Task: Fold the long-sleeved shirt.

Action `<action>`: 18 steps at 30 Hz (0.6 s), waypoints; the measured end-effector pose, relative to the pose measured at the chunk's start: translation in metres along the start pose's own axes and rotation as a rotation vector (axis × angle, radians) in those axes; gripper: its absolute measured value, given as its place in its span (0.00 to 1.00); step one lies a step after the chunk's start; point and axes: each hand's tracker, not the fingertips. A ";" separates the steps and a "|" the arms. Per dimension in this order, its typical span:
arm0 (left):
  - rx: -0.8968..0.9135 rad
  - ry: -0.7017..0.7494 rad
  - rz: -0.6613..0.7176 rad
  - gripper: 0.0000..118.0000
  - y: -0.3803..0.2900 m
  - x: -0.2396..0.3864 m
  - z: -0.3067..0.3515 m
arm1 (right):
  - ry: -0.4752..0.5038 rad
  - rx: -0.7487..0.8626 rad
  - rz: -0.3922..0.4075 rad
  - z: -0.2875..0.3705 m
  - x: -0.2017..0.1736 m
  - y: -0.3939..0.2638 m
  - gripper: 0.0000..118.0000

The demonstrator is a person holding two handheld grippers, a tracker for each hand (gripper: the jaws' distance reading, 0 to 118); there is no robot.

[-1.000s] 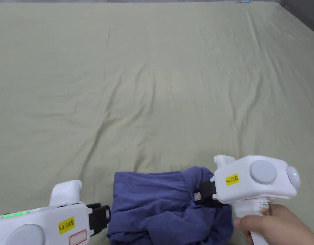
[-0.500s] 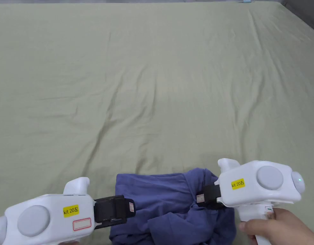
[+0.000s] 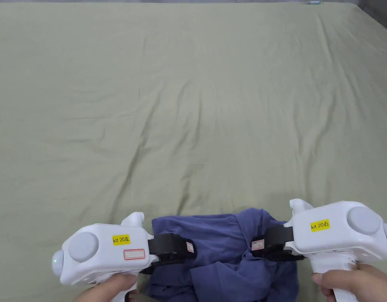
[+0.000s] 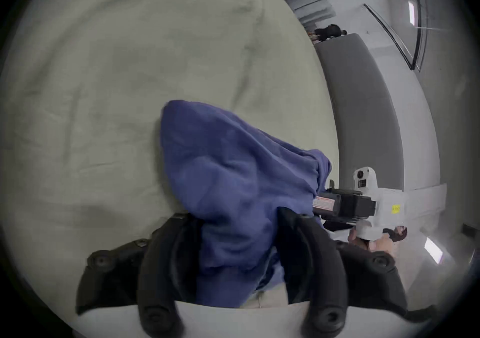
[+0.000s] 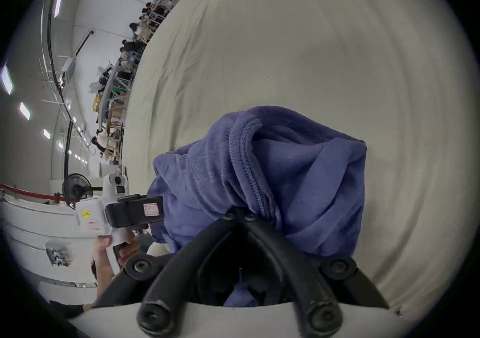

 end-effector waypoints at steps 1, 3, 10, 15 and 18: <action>0.006 0.003 0.022 0.27 0.000 0.000 0.006 | 0.004 0.002 -0.008 0.000 0.000 -0.001 0.00; 0.040 0.020 -0.006 0.04 -0.006 -0.001 0.017 | 0.010 0.003 -0.015 0.002 -0.001 -0.003 0.00; 0.042 0.044 -0.107 0.04 -0.019 0.025 0.054 | -0.029 0.054 0.000 0.016 -0.030 -0.019 0.00; 0.101 0.084 -0.193 0.04 -0.009 0.044 0.098 | -0.105 0.156 0.129 0.029 -0.087 -0.036 0.00; 0.150 0.187 -0.240 0.04 0.000 0.041 0.131 | -0.162 0.205 0.194 0.025 -0.130 -0.045 0.00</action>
